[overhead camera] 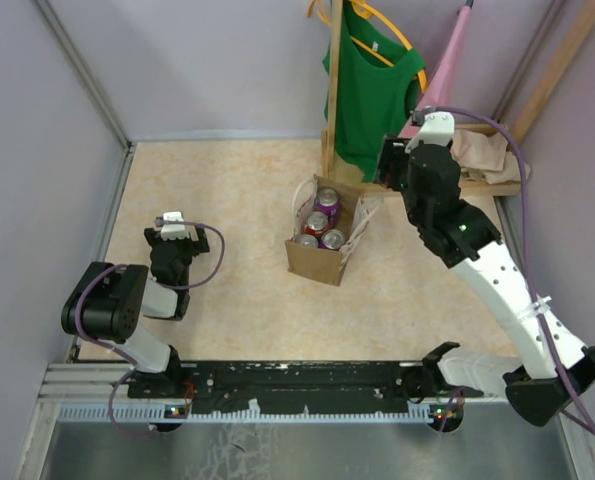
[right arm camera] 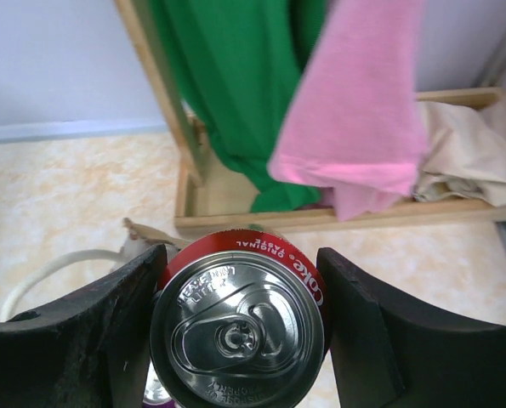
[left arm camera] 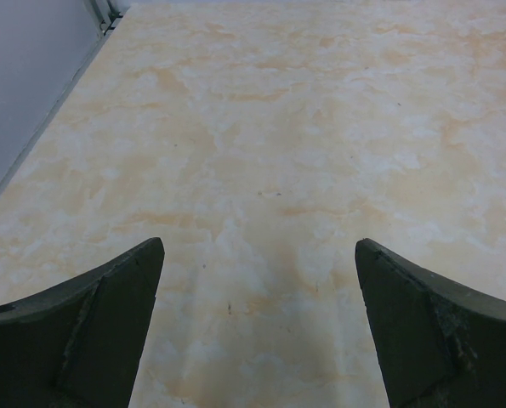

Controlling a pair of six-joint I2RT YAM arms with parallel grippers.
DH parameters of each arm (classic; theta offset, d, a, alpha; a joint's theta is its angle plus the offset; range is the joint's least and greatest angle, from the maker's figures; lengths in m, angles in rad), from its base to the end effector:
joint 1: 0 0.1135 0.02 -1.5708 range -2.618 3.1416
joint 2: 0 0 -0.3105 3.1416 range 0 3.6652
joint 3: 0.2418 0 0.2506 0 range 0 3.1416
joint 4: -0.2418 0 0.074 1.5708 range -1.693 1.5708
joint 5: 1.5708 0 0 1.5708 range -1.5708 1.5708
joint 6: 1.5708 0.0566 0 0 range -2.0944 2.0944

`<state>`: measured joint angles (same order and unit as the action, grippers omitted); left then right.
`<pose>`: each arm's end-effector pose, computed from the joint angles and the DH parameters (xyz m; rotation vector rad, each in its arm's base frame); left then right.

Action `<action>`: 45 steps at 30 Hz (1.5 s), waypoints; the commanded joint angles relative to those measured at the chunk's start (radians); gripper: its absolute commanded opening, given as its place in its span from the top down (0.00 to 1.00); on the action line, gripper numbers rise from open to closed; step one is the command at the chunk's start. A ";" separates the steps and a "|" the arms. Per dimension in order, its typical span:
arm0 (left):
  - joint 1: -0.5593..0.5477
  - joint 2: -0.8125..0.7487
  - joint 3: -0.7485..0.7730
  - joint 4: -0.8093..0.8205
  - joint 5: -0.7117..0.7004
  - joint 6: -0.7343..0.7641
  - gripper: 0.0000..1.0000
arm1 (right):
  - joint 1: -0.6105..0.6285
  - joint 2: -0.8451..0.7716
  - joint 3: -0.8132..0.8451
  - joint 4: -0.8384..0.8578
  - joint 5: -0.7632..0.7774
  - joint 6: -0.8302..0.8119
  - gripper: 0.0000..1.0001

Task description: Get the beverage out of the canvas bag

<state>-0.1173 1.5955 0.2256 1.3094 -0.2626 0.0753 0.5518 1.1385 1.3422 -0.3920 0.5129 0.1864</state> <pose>0.2634 -0.0162 0.1897 -0.0447 1.6317 0.1818 0.2165 0.1007 0.4803 0.0537 1.7347 0.0915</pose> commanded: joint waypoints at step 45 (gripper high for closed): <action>0.001 0.008 -0.006 0.037 -0.006 -0.010 0.00 | -0.001 -0.152 -0.738 0.228 0.058 0.342 1.00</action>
<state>-0.1173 1.5955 0.2256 1.3094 -0.2626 0.0753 0.5526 0.9672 0.5388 -0.3046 0.5282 0.5316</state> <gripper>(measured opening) 0.998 0.671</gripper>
